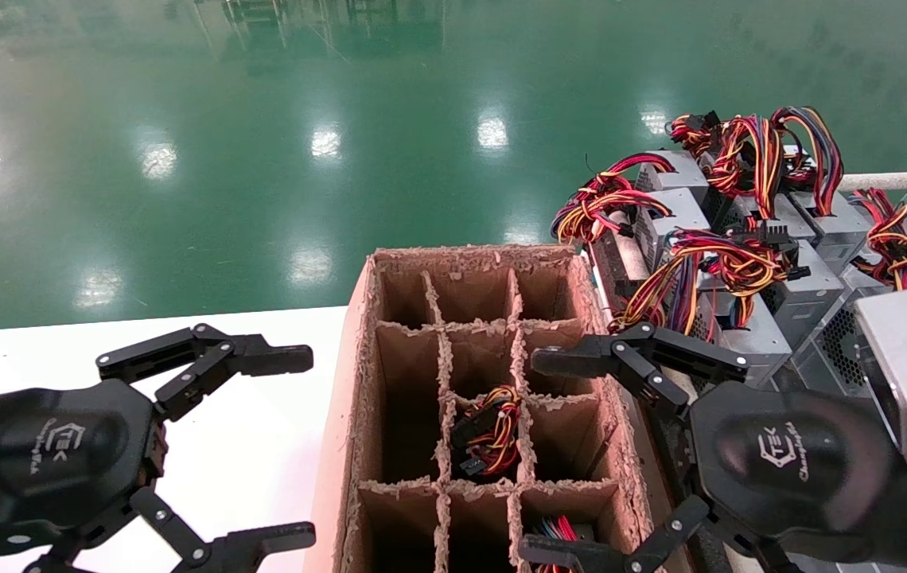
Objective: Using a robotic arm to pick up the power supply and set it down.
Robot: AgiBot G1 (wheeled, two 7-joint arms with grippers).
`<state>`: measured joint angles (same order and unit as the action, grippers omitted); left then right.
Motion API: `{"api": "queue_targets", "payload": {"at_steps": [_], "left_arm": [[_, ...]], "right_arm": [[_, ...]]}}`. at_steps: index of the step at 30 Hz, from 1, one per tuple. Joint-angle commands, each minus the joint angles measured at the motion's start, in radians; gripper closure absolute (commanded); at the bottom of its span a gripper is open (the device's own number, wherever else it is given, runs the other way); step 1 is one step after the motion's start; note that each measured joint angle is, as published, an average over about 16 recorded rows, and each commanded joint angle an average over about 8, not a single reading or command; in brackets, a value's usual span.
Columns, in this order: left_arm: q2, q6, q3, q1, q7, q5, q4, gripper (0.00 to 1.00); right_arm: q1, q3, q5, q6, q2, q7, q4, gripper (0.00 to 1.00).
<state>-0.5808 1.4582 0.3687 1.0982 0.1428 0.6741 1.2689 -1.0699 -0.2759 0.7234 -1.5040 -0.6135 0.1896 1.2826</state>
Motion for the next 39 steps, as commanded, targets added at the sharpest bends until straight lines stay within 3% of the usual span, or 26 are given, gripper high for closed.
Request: {"api": "queue_targets", "payload": {"at_steps": [1, 39], "left_arm": [[0.000, 0.000, 0.000, 0.000, 0.000, 0.000, 0.000, 0.00], [0.000, 0.000, 0.000, 0.000, 0.000, 0.000, 0.000, 0.00]], "right_arm": [[-0.001, -0.001, 0.002, 0.002, 0.001, -0.001, 0.000, 0.00], [-0.005, -0.004, 0.008, 0.010, 0.003, -0.003, 0.002, 0.00]]}}
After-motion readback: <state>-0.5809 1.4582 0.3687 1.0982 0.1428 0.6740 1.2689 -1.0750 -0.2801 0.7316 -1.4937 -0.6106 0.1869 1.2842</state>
